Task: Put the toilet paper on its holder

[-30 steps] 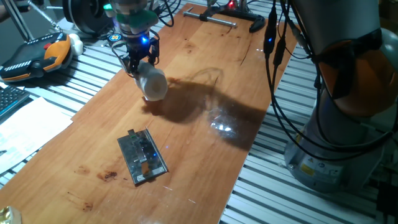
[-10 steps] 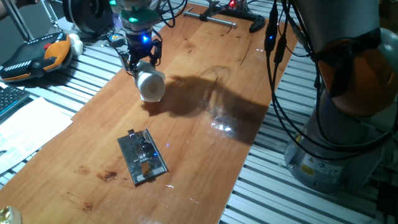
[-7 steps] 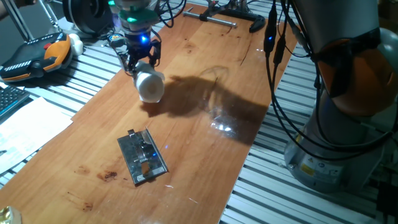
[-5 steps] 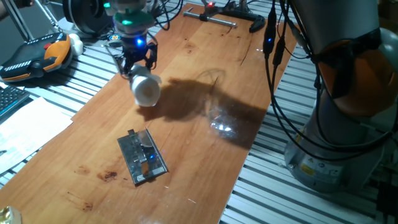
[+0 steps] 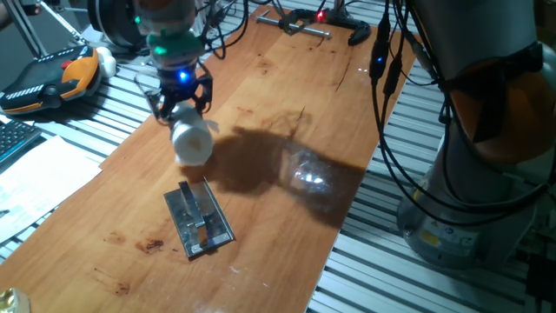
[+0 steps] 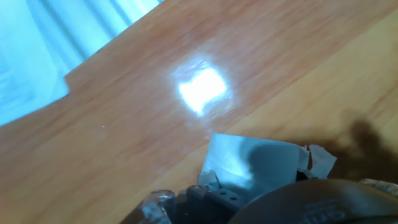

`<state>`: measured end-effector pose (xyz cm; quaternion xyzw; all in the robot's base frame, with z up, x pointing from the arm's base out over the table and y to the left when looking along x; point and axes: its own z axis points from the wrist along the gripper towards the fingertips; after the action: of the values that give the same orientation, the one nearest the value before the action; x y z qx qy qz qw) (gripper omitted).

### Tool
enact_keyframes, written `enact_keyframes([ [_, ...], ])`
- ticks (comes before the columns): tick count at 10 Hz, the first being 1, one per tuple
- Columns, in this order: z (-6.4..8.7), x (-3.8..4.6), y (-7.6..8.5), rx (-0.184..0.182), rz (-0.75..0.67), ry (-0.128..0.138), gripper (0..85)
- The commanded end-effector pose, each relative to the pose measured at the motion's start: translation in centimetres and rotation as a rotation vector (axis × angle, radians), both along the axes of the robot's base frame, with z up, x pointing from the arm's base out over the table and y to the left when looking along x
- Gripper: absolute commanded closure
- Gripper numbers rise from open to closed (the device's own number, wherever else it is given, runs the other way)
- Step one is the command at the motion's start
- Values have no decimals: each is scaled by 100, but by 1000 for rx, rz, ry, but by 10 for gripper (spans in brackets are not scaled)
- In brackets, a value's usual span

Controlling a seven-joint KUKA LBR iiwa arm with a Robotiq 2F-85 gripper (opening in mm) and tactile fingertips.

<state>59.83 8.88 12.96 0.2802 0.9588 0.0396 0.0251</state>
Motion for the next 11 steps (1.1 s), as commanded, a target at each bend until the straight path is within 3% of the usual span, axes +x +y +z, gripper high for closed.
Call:
enact_keyframes([
  [1,0,1,12,-9,85,-1,263],
  [3,0,1,12,-37,276,4,263],
  [5,0,1,12,-19,335,12,280],
  [6,0,1,12,13,340,27,310],
  [7,0,1,12,17,311,31,310],
  [9,-11,0,92,-28,260,23,210],
  [11,-52,32,156,-12,254,25,247],
])
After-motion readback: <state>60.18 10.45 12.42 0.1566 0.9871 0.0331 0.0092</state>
